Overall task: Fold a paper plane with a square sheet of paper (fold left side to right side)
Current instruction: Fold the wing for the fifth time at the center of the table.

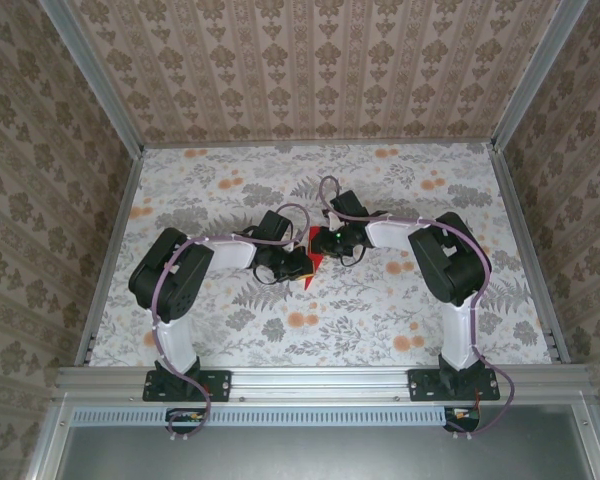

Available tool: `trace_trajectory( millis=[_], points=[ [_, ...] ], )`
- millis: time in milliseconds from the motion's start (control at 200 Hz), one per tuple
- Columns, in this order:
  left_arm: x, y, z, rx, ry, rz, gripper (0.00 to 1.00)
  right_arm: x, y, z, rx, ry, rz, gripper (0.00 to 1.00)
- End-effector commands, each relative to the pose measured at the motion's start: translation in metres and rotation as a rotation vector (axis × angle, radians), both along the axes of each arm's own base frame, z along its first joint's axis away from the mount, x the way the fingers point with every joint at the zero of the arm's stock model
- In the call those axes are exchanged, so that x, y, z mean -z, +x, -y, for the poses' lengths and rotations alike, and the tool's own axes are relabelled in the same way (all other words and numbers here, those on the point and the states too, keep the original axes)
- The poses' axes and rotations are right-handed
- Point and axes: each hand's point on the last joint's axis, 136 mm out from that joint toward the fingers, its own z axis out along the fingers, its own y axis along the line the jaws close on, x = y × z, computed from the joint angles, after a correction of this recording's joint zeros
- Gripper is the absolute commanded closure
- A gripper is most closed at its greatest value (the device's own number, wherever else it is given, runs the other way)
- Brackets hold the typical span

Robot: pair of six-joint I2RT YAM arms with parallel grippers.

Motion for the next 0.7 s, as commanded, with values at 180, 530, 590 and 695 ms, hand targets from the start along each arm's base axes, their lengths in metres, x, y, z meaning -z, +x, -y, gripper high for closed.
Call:
trace_trajectory(
  millis=[180,530,590,695],
  points=[
    [0.037,-0.032,-0.029,0.014,0.172,-0.118,0.91,0.01,0.029,0.029,0.065,-0.074,0.033,0.78],
    [0.037,-0.032,-0.029,0.015,0.173,-0.122,0.91,0.014,0.047,0.04,0.084,-0.079,0.024,0.78],
    [0.037,-0.032,-0.029,0.016,0.172,-0.12,0.91,0.015,0.049,0.043,0.091,-0.083,0.024,0.78],
    [0.037,-0.033,-0.029,0.016,0.174,-0.123,0.91,0.014,0.053,0.047,0.099,-0.082,0.026,0.78]
  ],
)
